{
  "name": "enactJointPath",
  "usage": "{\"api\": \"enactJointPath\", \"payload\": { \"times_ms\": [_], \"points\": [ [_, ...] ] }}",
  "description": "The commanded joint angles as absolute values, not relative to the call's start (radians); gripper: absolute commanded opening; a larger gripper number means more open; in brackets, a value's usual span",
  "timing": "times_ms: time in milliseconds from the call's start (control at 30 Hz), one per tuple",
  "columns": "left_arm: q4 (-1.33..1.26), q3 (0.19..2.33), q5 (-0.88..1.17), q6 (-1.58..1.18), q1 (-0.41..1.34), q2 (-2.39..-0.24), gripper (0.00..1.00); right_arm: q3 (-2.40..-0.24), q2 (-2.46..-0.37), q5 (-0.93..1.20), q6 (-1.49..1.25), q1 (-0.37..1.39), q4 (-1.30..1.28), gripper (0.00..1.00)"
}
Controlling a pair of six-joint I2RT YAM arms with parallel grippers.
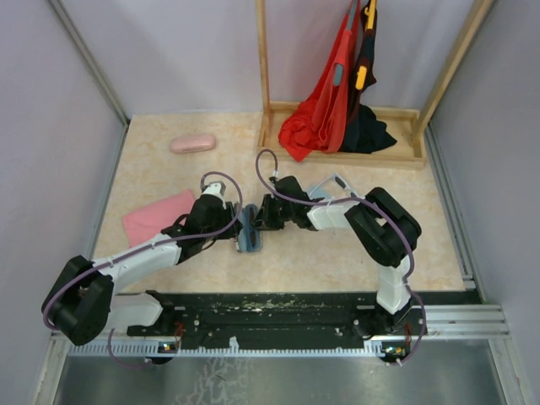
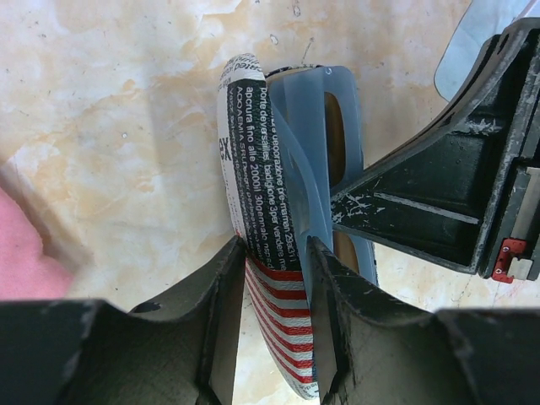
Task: Organize the sunglasses
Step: Place the sunglasses in the sunglasses case.
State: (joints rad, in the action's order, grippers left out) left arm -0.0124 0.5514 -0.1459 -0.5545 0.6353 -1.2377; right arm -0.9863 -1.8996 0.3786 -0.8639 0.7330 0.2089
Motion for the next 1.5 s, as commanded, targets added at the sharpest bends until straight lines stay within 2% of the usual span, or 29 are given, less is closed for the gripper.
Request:
{"api": "enactJointPath", "payload": {
  "times_ms": [0,467,700,1167,1467],
  "points": [
    [-0.041,0.552,-0.135,-0.560,0.643,-1.233,0.41,-1.048,-1.913,0.395,-0.835,0.742,0.217,0.04],
    [-0.037,0.552,-0.138,-0.557,0.644,-1.222,0.41,-1.073,-1.906,0.366,-0.804,0.742,0.157,0.19],
    [-0.035,0.551,-0.137,-0.557,0.643,-1.219,0.41,-1.062,-1.881,0.344,-0.797,0.743,0.140,0.23],
    [-0.032,0.557,-0.129,-0.553,0.643,-1.222,0.41,-1.071,-1.790,0.268,-0.718,0.743,0.022,0.27],
    [-0.029,0.557,-0.121,-0.552,0.644,-1.215,0.41,-1.072,-1.786,0.242,-0.698,0.742,0.003,0.24]
  ]
}}
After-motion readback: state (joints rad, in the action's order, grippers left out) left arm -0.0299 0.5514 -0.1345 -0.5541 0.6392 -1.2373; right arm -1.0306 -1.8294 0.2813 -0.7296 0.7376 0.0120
